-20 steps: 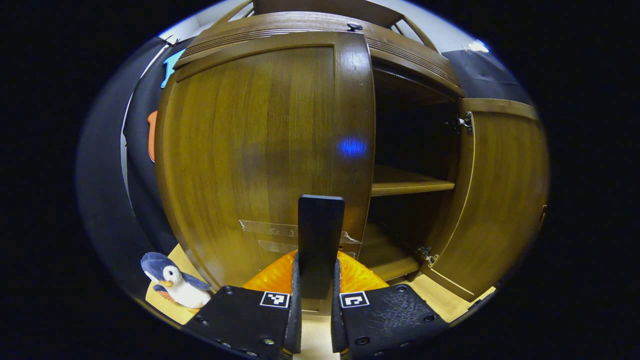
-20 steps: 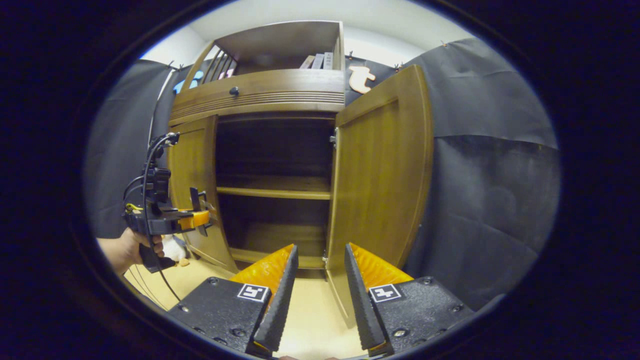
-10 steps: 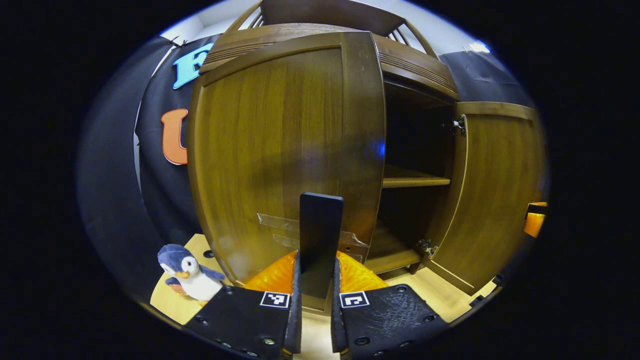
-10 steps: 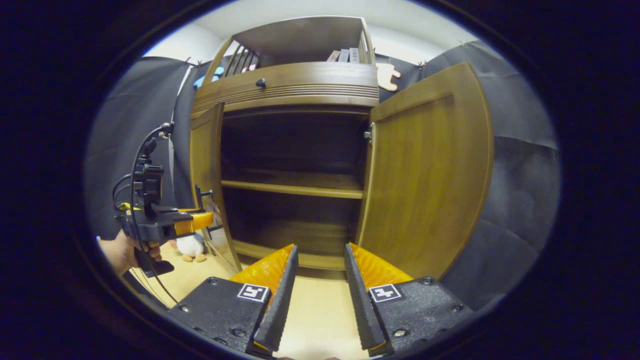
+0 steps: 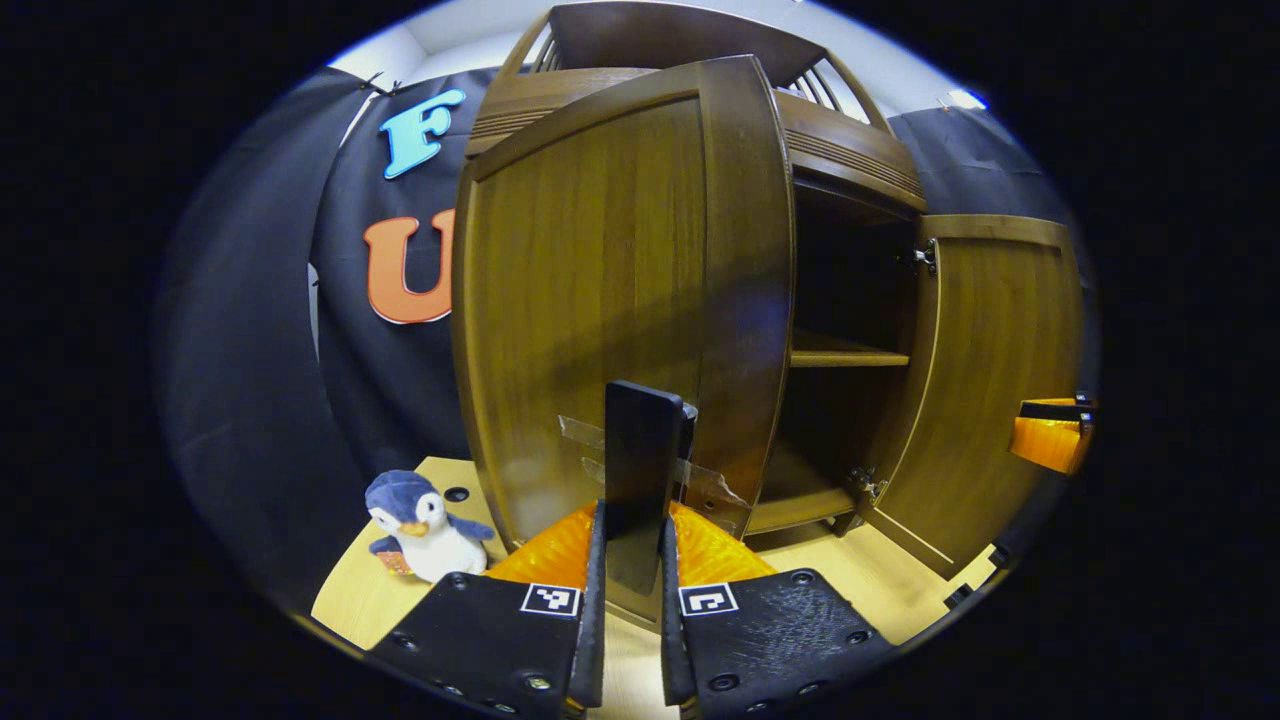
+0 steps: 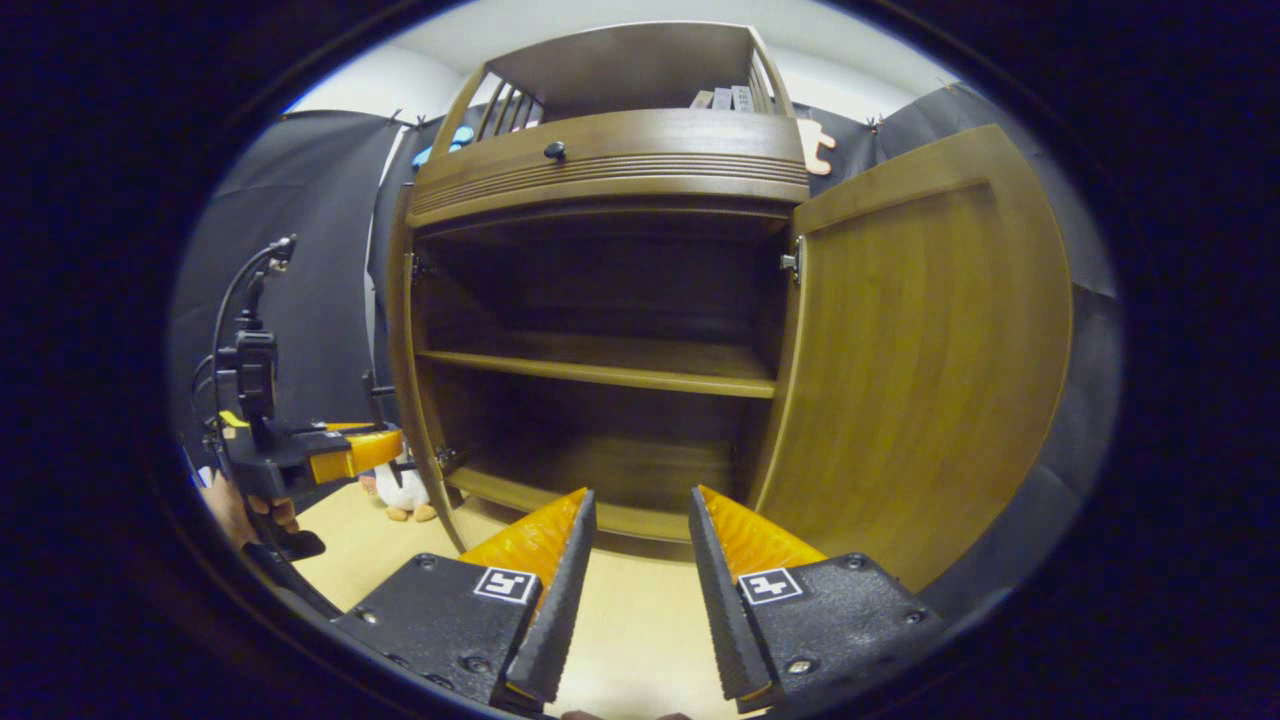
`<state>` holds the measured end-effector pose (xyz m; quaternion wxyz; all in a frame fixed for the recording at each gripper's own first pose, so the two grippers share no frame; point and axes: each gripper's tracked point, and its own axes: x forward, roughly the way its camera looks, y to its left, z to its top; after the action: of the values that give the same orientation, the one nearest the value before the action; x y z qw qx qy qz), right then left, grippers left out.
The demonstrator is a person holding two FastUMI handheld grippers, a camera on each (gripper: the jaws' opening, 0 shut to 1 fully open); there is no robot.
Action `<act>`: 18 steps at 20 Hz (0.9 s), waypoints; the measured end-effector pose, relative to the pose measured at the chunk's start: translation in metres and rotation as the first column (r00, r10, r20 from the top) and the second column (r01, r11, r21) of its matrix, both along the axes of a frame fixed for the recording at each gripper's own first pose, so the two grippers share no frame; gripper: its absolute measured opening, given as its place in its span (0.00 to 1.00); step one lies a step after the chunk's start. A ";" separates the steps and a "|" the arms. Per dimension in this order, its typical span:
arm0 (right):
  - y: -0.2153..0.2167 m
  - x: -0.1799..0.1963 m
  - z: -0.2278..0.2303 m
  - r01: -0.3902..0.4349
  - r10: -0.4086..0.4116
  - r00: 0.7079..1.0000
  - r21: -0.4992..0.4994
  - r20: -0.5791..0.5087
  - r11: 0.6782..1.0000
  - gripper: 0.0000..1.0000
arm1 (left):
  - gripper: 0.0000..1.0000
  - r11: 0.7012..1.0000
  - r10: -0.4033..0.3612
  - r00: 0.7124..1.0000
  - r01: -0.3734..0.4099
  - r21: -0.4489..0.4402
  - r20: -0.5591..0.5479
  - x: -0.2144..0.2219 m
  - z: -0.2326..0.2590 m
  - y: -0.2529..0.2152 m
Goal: Open the right door of the double-door shoe cabinet with the right hand, and open the left door with the left hand.
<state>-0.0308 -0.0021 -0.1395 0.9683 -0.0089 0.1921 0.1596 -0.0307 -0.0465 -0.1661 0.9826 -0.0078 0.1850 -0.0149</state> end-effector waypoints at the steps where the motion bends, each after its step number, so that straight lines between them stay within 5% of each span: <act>1: 0.003 0.003 0.000 0.000 0.000 1.000 0.003 -0.002 1.000 0.61 | 0.22 1.000 0.012 1.000 -0.012 0.000 -0.001 -0.002 0.001 0.002; 5: 0.007 0.010 -0.002 0.015 -0.015 1.000 0.008 -0.013 1.000 0.61 | 0.22 0.997 0.072 0.997 -0.072 0.003 -0.004 -0.020 0.003 0.024; 6: 0.010 0.014 -0.002 0.018 -0.018 1.000 0.016 -0.018 1.000 0.66 | 0.30 0.996 0.088 0.996 -0.088 0.012 -0.003 -0.024 0.004 0.029; 8: 0.016 0.021 -0.004 0.017 -0.016 0.999 0.032 -0.029 0.999 0.84 | 0.22 0.993 0.112 0.994 -0.112 0.035 -0.001 -0.029 0.005 0.038; 10: 0.021 0.021 -0.005 0.010 -0.009 0.999 0.033 -0.036 0.999 0.78 | 0.22 0.990 0.133 0.991 -0.133 0.036 0.000 -0.034 0.006 0.046; 18: 0.043 0.021 -0.011 -0.028 0.028 0.999 0.022 -0.040 0.999 0.84 | 0.22 0.991 0.127 0.992 -0.126 0.039 -0.022 -0.049 0.005 0.064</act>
<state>-0.0097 0.0412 -0.1510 0.9619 0.0020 0.2097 0.1753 -0.0797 0.0176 -0.1610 0.9792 -0.0013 0.1964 0.0510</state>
